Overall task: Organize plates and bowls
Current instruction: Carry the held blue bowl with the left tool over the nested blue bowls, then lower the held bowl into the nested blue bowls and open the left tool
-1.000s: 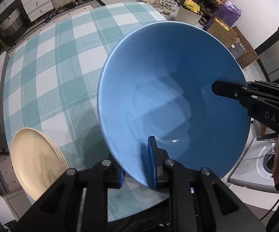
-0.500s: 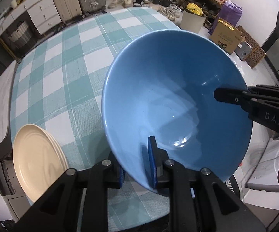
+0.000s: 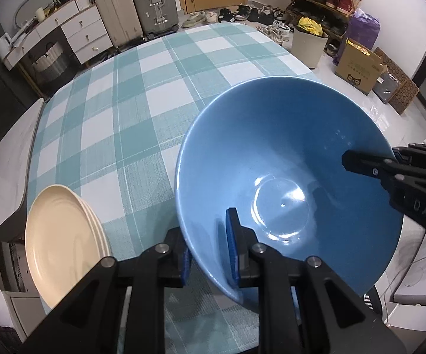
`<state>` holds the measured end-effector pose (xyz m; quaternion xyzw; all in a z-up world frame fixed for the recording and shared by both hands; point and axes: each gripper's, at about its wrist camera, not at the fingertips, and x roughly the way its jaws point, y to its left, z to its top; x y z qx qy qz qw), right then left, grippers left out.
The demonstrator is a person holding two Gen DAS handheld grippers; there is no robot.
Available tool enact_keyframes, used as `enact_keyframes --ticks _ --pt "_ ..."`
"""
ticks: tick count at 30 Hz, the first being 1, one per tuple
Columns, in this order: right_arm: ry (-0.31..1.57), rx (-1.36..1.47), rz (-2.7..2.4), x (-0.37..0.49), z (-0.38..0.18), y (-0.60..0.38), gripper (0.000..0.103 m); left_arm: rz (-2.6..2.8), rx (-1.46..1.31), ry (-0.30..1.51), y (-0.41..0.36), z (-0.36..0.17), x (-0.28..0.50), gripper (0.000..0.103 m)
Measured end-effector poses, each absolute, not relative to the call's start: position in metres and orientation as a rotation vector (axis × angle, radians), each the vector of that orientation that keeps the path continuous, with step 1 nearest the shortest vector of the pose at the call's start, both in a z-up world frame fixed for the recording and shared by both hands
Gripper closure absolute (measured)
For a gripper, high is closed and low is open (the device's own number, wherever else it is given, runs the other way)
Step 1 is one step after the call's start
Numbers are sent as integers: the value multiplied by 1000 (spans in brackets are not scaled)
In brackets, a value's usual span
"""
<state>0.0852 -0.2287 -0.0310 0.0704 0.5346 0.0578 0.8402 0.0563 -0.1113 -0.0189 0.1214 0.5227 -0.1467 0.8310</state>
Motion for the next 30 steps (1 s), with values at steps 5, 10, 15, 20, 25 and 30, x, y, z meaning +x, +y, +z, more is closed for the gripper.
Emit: enact_keyframes --ticks 5,10,15,20,25,30 --pt "1099 155 111 78 -32 -231 93 -302 264 1086 -113 -23 53 85" --pt "1057 157 102 74 -30 -232 92 -311 256 1086 -114 -31 50 81" --pt "1038 192 98 73 -31 -236 91 -313 230 1069 -111 -34 50 81" --pt "1008 190 93 70 -29 -236 91 -316 200 1042 -109 -34 47 79" --pt "952 237 73 66 -21 -247 91 -336 149 1043 -102 -35 50 77" --pt "923 285 75 63 -19 -254 91 -338 127 1027 -97 -34 47 77"
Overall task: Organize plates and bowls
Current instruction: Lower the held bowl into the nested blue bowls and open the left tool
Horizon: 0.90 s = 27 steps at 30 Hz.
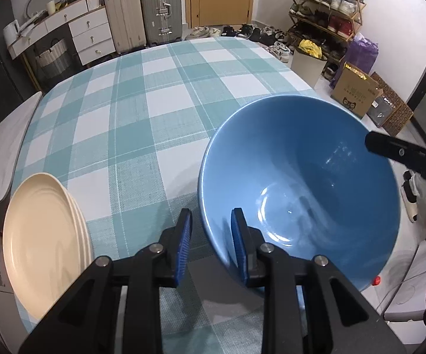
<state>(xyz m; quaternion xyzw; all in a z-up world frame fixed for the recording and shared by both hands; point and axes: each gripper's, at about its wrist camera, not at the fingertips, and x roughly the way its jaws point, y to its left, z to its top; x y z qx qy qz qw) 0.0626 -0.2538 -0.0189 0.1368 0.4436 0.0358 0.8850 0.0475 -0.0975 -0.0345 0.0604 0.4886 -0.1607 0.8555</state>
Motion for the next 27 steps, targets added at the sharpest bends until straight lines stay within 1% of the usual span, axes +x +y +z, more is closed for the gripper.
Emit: enact_keyframes --ticks 7,10,12,14,21,25,27 --pt "834 314 101 52 -4 -257 91 -330 108 994 -93 -29 43 75" --pt "858 308 128 54 -11 -251 91 -335 98 990 -92 -28 41 69" --pt "891 321 133 56 -21 -252 91 -334 96 990 -90 -27 41 68" --pt "919 323 132 58 -29 -252 91 -339 81 986 -87 -25 42 64" --pt "920 345 140 56 -32 -255 91 -337 49 991 -82 -22 44 63" --pt "880 352 134 51 -24 -257 91 -335 42 985 -81 -18 41 63" --pt "851 331 121 45 -17 -256 89 -339 30 960 -79 -14 38 63"
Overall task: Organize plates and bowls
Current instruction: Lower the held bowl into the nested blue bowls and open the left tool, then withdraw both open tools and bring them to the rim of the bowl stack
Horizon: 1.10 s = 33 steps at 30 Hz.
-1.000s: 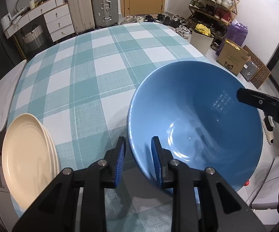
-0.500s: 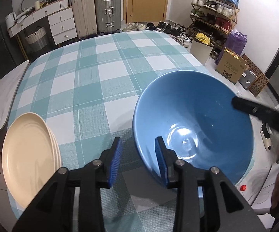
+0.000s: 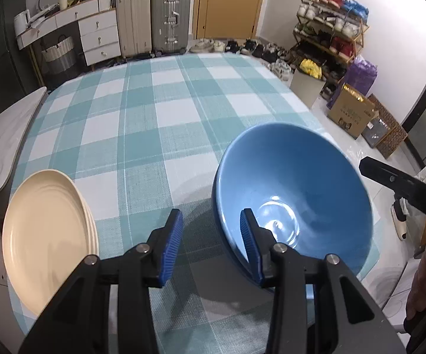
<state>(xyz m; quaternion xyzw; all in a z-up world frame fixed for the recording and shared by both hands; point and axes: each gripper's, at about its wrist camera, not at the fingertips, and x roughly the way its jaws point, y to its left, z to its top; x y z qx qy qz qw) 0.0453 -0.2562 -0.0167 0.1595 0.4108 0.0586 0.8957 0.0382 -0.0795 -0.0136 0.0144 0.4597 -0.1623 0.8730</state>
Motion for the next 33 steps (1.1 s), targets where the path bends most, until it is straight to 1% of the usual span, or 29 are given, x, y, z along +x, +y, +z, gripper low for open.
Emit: enact_keyframes --ticks 2,5,7,10,12,13,14,15,16,18,19,20,23,27,33 --pt "810 294 111 38 -9 -252 78 -334 12 927 -77 -8 33 53" --pt "740 242 102 24 2 -246 76 -334 -9 873 -74 1 24 53" --pt "705 220 108 15 8 -241 72 -326 -1 843 -74 6 18 52" --pt "668 200 134 2 12 -234 53 -316 11 804 -76 12 7 48" --pt "615 156 143 -10 16 -226 45 -315 16 782 -76 16 0 41" --pt "593 138 141 -16 17 -222 40 -300 22 758 -75 19 -6 28" --pt "571 119 144 -21 19 -219 27 -281 28 730 -73 21 -11 13" --pt "546 102 148 -27 20 -215 16 -257 34 693 -70 25 -16 8" --pt "502 83 148 -35 23 -211 13 -217 47 627 -67 30 -26 5" --pt "445 53 149 -48 25 -204 5 -164 81 547 -63 36 -36 5" --pt "417 30 155 -54 26 -199 3 -136 105 518 -61 39 -41 0" --pt "400 11 155 -59 26 -196 2 -107 123 503 -59 40 -44 0" --pt "364 -48 147 -70 25 -182 1 -42 119 497 -46 41 -49 0" --pt "353 -89 130 -79 21 -170 1 18 31 531 -21 38 -51 0" --pt "374 -64 152 -84 14 -165 1 67 31 537 -8 26 -60 0"
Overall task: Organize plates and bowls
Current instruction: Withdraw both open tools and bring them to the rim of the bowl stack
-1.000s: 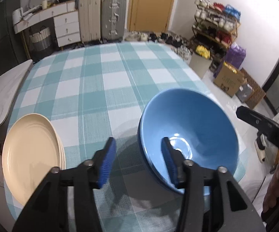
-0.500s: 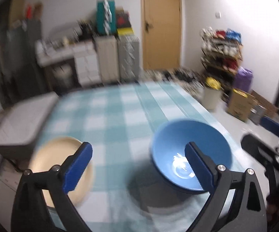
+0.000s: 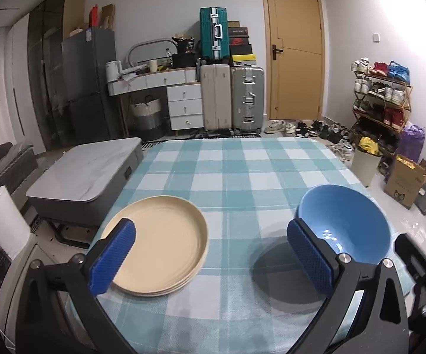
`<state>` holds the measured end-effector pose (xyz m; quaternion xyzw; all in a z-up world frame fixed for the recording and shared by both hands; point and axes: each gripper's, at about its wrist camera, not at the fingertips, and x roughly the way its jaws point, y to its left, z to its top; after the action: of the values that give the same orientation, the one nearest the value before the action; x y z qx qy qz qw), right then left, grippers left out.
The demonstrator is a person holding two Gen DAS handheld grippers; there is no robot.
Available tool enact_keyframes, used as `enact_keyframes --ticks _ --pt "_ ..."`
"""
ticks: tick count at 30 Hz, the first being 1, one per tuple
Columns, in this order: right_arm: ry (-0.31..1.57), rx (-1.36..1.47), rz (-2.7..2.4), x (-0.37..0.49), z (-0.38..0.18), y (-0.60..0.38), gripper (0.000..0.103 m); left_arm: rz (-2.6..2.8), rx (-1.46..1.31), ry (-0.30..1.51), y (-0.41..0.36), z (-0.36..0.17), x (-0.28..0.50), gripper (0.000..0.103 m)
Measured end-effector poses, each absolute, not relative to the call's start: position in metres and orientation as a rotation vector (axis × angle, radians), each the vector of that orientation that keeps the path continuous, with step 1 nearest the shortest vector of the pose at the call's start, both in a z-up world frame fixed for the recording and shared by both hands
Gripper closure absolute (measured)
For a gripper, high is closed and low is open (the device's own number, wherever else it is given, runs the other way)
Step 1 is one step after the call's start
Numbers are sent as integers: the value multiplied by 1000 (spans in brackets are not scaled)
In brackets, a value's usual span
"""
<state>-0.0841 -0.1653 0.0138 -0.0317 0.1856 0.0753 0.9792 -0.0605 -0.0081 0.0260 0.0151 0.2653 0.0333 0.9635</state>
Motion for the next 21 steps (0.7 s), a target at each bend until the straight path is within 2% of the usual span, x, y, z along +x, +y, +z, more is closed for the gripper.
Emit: enact_keyframes --ticks 21 --pt "406 92 110 -80 2 -181 1 122 65 587 -6 5 -58 0"
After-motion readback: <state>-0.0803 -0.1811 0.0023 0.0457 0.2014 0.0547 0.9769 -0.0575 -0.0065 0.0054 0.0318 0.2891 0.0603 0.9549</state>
